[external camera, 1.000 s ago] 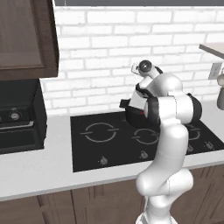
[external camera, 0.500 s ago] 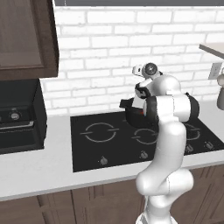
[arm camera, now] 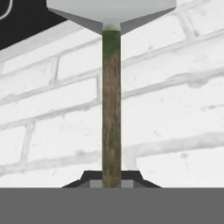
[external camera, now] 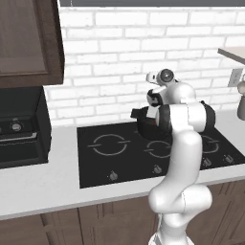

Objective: Put the lime and bell pepper in the pot. Retrieve the spatula and lightly stir the vegetables in the pot.

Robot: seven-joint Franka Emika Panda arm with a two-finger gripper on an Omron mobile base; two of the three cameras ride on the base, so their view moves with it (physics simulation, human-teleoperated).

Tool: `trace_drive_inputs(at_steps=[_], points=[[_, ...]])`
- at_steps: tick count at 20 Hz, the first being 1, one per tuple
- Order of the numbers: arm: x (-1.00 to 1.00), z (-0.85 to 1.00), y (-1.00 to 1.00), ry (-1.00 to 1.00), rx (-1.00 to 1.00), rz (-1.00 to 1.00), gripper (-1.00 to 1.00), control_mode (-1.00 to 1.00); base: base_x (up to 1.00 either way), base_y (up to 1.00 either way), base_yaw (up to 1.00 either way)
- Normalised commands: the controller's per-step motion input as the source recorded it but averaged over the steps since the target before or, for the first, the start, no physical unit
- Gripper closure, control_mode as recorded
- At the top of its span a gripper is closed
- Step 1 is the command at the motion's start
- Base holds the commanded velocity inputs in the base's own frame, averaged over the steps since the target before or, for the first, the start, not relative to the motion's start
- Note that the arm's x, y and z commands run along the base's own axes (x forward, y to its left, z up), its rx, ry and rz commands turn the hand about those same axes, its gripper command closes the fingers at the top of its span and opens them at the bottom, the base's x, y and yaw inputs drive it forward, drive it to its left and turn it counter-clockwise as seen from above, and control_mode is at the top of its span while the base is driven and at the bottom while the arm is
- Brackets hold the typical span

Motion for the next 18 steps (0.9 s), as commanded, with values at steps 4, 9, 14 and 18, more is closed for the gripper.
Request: trace_drive_inputs(at_steps=[4,9,14,18], points=[[0.11,-0.22,0.01,-0.01,0.00,0.00,1.00,-1.00,0.00,0.00,0.00],[0.08,-0.13,0.06,-0.05,0.00,0.00,1.00,-1.00,0.00,0.00,0.00],[0.03,-0.34,0.20,-0.07,-0.04,0.00,1.00,-1.00,0.00,0.00,0.00],[0.08,-0.13,0.19,-0.03,-0.01,0.02,1.00,-1.00,0.00,0.00,0.00]])
